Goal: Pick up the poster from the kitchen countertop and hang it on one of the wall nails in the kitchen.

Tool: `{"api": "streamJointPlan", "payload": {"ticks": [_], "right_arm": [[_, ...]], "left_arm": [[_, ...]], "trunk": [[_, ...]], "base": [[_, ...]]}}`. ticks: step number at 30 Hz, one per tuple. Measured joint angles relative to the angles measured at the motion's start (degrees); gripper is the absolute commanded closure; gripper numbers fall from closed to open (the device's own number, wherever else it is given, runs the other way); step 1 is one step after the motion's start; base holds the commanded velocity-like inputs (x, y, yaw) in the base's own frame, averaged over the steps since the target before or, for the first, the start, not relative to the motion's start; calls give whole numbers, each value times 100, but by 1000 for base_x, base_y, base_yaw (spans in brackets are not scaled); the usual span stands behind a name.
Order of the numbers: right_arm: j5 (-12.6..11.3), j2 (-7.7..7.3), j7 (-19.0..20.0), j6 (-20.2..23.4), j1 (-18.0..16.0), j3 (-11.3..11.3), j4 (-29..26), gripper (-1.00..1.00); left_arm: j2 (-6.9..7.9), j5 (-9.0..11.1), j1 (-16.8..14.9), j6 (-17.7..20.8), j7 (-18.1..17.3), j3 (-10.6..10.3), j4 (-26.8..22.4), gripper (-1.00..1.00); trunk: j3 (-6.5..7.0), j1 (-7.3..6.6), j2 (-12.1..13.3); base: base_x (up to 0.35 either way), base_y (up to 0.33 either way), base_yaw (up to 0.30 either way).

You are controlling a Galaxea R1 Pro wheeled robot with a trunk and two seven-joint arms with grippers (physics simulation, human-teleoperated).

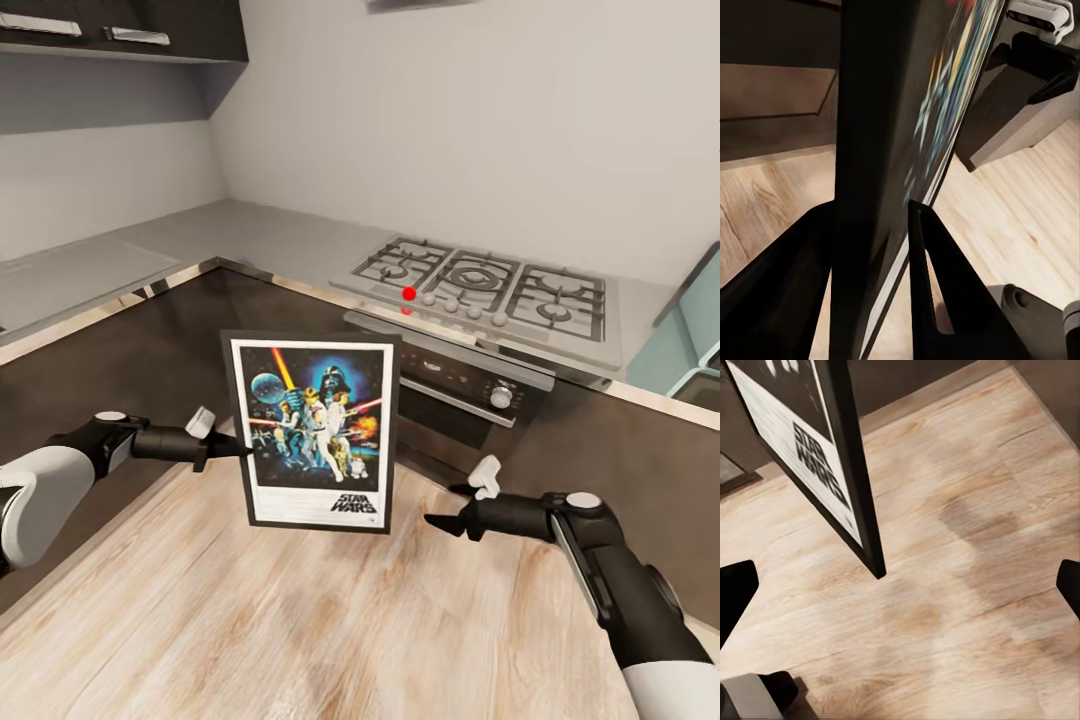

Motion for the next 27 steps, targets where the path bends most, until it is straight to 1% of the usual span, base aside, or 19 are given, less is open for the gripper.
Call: {"api": "streamJointPlan", "payload": {"ticks": [1,3,4,7,9,16,20,25,26,27], "right_arm": [[9,4,10,-3,-1,21,1,-100],[17,9,24,-6,-2,136,2,-100],[12,11,27,-13,-2,257,2,-100],[0,12,29,-23,-2,445,2,-100],[-8,12,30,-26,-2,491,3,-100],[-24,19,39,-28,-2,539,-2,-100],[-29,27,138,-33,-7,536,0,-100],[-31,128,218,-35,-114,534,8,-100],[-31,140,227,-36,-134,534,11,-100],[-31,163,239,-41,-160,540,66,-100]], "left_arm": [[-7,-3,0,0,0,1,0,100],[-14,-6,0,0,0,2,-1,100],[-17,-7,0,-1,0,1,-1,100],[-19,-9,0,-5,0,0,0,100],[-20,-9,0,-7,0,0,0,100],[-21,-9,0,-14,0,5,0,100],[-21,-9,0,-15,0,5,-1,100],[-26,-9,0,-16,0,1,0,100],[-41,-9,0,-16,0,1,0,100],[-145,-8,0,-17,0,3,0,100]], "trunk": [[0,0,0],[0,0,0],[0,0,0],[0,0,0],[0,0,0],[0,0,0],[0,0,0],[0,0,0],[0,0,0],[0,0,0]], "base": [[0,0,0],[0,0,0],[0,0,0],[0,0,0],[0,0,0],[0,0,0],[0,0,0],[0,0,0],[0,0,0],[0,0,0]]}}
